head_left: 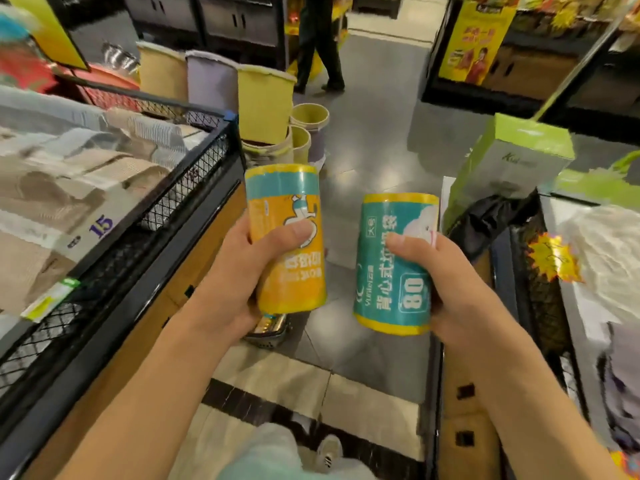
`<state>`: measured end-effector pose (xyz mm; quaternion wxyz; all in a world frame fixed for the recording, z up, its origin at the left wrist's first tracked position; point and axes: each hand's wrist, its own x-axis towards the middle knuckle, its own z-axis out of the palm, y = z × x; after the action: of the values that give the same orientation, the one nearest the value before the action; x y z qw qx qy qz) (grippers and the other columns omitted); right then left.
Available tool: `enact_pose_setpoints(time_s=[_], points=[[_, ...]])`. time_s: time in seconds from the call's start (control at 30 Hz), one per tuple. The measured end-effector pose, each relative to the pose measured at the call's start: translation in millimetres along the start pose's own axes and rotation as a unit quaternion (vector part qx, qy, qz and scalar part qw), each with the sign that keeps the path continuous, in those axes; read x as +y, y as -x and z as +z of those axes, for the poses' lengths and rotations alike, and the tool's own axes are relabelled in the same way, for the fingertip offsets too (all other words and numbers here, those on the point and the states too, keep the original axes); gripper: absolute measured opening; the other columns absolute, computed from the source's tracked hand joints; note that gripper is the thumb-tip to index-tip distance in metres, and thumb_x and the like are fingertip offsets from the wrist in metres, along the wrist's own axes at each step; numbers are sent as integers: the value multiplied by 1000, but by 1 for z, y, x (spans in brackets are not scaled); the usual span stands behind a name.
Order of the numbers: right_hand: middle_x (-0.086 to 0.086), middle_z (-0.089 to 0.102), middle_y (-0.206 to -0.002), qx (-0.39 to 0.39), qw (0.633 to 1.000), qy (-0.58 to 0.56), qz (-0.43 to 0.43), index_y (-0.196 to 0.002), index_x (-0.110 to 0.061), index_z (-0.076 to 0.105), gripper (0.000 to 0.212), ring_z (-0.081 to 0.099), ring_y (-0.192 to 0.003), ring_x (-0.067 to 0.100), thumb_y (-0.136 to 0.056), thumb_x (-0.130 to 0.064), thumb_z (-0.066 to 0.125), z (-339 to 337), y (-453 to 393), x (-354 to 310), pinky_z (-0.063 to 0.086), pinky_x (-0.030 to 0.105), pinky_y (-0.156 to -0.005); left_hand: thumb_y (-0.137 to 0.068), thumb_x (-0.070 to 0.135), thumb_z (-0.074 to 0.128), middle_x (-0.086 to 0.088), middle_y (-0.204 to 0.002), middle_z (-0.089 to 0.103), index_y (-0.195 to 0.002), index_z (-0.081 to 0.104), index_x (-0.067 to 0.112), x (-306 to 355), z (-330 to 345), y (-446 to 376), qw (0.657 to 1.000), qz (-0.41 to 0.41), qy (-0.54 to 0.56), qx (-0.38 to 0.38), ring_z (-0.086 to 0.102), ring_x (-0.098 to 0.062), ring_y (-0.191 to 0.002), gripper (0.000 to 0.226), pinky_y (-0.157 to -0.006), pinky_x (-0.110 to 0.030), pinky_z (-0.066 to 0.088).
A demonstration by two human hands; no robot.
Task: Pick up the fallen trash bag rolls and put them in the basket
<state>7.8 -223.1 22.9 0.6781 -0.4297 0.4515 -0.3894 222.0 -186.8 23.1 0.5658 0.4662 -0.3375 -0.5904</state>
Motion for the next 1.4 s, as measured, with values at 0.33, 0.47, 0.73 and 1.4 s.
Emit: enact_pose_setpoints(time_s=[0.33,0.47,0.73,1.4], points=[[7,78,-92,-130,989,54,53,-115,-11,66,47,76,-78,24,-72,-27,71,10,-191,-26,60,34,-63,-58,28,82,-17,-105,72,-119,64,11,1,-47,-124,980,16,66,185,69,-40,-98,66,-76,-51,59],[9,78,-96,-159,981,83,80,-115,-14,67,49,76,-84,27,-69,-28,77,24,-267,-35,61,38,-68,-59,29,82,-19,-112,70,-123,63,13,0,-72,-177,968,18,85,234,67,-43,-104,69,-77,-51,58],[12,77,-106,-242,952,137,124,-121,-16,63,59,76,-93,31,-66,-28,81,56,-398,-49,62,41,-72,-59,32,82,-17,-113,70,-124,61,14,3,-101,-255,932,40,108,343,69,-40,-102,70,-72,-44,59],[3,76,-107,-509,777,313,198,-117,-26,62,72,75,-95,26,-52,-42,87,120,-636,71,59,54,-87,-54,36,84,1,-102,73,-110,62,36,-98,-135,-343,787,-31,45,615,72,-19,-90,61,-69,-33,59]])
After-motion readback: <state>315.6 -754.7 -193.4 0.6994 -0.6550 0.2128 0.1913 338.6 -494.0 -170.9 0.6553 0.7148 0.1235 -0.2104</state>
